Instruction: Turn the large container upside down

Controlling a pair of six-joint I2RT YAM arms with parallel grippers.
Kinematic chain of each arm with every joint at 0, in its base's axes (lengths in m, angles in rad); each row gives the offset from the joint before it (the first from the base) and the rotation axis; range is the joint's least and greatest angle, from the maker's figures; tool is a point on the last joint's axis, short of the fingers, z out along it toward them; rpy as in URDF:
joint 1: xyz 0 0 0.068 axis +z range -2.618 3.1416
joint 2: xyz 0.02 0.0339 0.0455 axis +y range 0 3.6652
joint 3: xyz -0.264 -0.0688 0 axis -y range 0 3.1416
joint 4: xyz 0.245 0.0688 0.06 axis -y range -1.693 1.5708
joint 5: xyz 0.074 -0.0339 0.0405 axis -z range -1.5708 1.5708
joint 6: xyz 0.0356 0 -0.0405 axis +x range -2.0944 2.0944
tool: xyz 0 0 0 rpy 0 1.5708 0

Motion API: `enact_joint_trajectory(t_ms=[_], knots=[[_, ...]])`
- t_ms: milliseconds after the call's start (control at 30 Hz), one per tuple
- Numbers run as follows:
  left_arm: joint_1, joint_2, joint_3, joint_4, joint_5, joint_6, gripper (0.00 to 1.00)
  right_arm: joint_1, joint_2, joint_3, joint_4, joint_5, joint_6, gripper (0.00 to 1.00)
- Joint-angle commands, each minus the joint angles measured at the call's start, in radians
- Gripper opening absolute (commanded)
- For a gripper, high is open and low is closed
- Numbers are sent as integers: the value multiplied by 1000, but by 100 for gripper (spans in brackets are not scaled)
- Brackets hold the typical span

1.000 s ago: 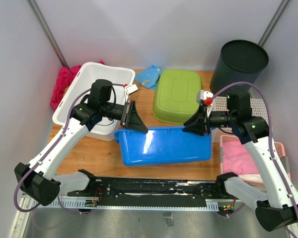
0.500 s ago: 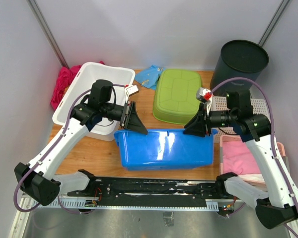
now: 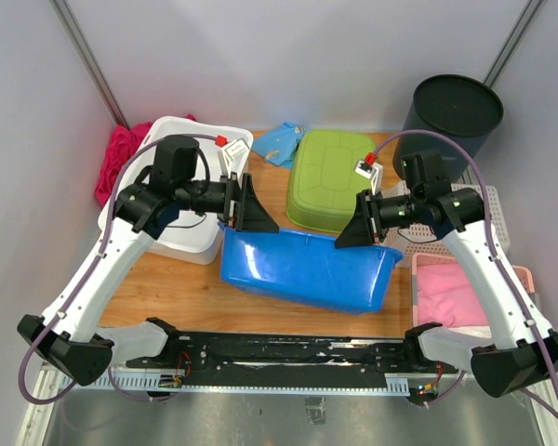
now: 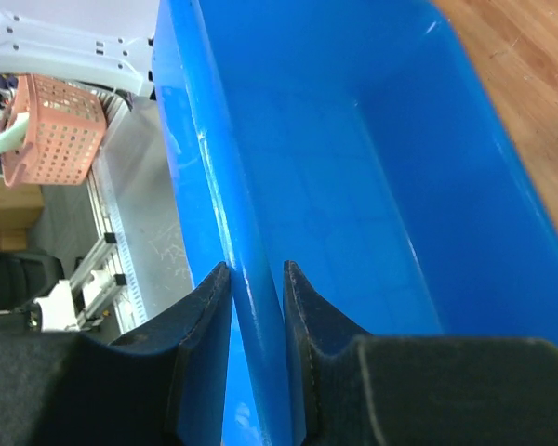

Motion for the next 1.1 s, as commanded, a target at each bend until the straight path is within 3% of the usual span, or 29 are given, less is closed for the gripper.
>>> enact_joint_trajectory(t_ms=[0,133,267,533,733,1067], knots=[[-6,-14,76,-85,-120,24,99,-17,100,-30,23,238,92,1],[-6,-19,123,-86,-202,25,99,-16,177,29,37,253,74,0],[-6,-41,140,-86,-294,30,99,-14,226,96,15,170,61,0],[-7,-118,127,-35,-422,68,99,-10,68,-1,73,30,127,1],[-7,-107,164,-27,-442,78,99,-10,-61,-98,256,-59,398,1],[-6,-103,174,-10,-414,65,99,-11,-161,-237,738,-184,952,1]])
